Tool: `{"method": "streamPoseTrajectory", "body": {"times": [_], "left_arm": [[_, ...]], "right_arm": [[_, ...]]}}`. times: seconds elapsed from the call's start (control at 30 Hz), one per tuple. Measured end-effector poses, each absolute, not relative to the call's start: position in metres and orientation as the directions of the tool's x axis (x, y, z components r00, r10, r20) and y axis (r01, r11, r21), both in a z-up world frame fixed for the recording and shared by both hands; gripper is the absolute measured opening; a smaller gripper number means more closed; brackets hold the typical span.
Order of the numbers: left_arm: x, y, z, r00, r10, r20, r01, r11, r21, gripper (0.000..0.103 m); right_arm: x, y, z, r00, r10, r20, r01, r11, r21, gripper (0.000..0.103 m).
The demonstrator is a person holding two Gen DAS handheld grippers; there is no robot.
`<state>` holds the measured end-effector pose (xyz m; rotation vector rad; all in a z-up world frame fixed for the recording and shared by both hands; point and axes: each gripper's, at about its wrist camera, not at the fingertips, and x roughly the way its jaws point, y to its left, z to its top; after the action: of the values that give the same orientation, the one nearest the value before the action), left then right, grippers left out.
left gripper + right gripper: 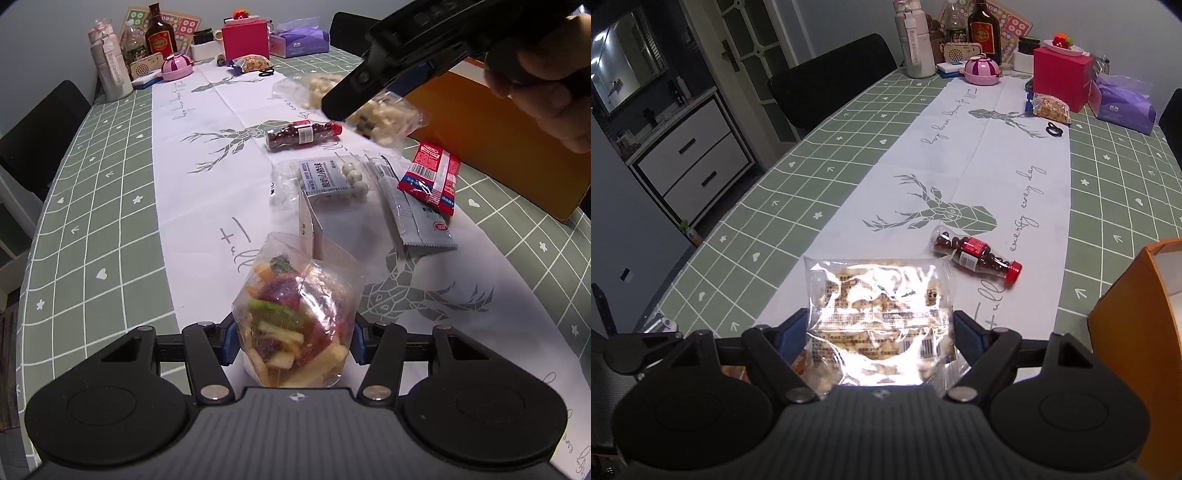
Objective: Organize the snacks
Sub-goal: 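Carry both held bags up over the orange box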
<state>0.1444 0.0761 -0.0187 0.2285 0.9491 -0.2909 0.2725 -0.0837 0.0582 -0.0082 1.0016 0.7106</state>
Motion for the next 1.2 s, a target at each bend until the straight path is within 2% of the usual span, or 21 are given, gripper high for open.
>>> {"method": "streamPoseTrajectory", "body": {"times": [0.63,1.2], "left_arm": [[0.167,0.010,0.055,0.632,-0.166,-0.757,0.399,0.907,0.134,0.063],[0.193,-0.122,0.098,0.659,-0.324,-0.679,0.536,0.836,0.121,0.063]], "right_arm": [[0.258,-0.184,0.119,0.447,0.565,-0.693,-0.527,0.793,0.306,0.079],[0.259,-0.345,0.161,0.606,0.506,-0.613,-0.370,0.862,0.346,0.079]]}}
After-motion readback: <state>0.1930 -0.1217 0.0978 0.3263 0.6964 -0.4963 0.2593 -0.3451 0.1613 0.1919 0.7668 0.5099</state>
